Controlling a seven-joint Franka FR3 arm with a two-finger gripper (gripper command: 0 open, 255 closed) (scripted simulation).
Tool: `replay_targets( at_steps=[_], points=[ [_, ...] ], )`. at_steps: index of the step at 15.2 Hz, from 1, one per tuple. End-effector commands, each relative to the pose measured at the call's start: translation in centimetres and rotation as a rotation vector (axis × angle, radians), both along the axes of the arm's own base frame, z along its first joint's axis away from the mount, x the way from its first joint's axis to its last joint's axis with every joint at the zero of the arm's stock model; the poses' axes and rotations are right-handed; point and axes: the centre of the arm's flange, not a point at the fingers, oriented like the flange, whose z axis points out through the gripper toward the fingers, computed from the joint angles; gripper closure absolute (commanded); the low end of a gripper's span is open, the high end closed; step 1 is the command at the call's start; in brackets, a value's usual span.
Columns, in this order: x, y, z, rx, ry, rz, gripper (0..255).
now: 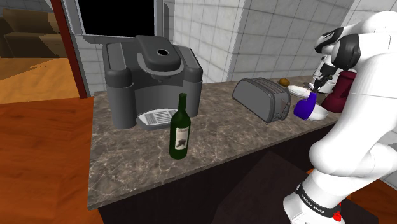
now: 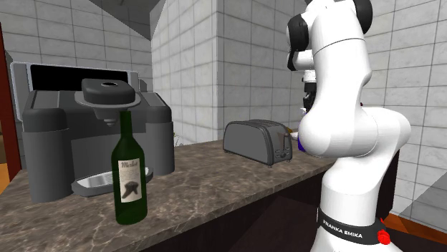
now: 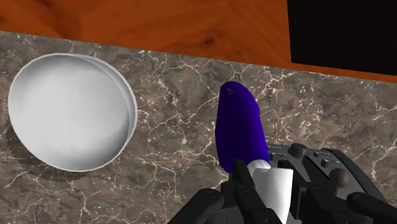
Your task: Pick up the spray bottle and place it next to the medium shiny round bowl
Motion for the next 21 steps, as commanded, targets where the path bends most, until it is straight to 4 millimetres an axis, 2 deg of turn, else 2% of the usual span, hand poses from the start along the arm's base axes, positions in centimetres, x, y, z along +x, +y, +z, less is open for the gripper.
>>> replay_targets(
  at_steps=[1,10,18,19,21],
  points=[
    [0.1,0.0,-1.0,-0.001,0.000,0.000,255],
    [0.1,0.0,-5.7,-0.001,0.000,0.000,255],
    [0.1,0.0,-5.8,-0.001,0.000,0.000,255],
    [0.1,0.0,-5.8,-0.001,0.000,0.000,0],
    [0.1,0.0,-5.8,-0.001,0.000,0.000,0]
  ],
)
